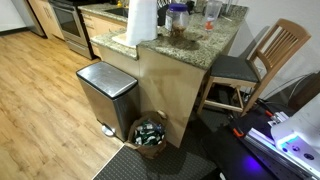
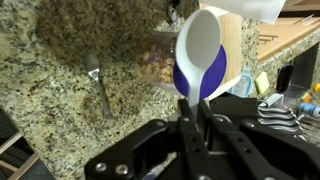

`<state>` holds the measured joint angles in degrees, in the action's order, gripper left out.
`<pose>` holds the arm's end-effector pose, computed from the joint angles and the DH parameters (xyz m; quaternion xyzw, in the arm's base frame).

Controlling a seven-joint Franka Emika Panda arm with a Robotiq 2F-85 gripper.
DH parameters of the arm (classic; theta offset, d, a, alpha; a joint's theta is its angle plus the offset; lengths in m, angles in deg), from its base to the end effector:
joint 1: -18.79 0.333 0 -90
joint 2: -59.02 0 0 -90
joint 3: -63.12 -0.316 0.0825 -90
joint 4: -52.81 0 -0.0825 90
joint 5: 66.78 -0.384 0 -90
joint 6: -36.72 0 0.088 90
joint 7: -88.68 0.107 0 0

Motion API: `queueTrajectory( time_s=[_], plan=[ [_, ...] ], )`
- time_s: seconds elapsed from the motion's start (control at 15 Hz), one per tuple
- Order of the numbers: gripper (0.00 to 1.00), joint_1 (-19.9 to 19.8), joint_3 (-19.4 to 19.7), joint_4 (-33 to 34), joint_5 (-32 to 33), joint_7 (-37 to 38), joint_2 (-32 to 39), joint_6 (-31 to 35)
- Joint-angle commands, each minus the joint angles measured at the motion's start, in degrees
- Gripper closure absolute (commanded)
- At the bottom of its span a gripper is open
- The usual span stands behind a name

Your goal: Take the white spoon and place it on top of the clear storage jar

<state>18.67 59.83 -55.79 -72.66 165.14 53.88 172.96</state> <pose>0.5775 0.0343 0.6036 -0.7540 0.5919 -0.1896 0.2127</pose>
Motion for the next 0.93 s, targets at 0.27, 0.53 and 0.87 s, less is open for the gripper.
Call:
queueTrajectory(
  time_s=[0.27,0.53,0.87],
  plan=[
    [0.97,2.1,1.0,14.5,6.4,11.5,12.4,-0.3],
    [0.99,2.5,1.1,18.2,5.0,12.1,16.2,-0.6],
    [0.99,4.7,1.6,24.2,5.1,15.0,22.8,-0.7]
  ],
)
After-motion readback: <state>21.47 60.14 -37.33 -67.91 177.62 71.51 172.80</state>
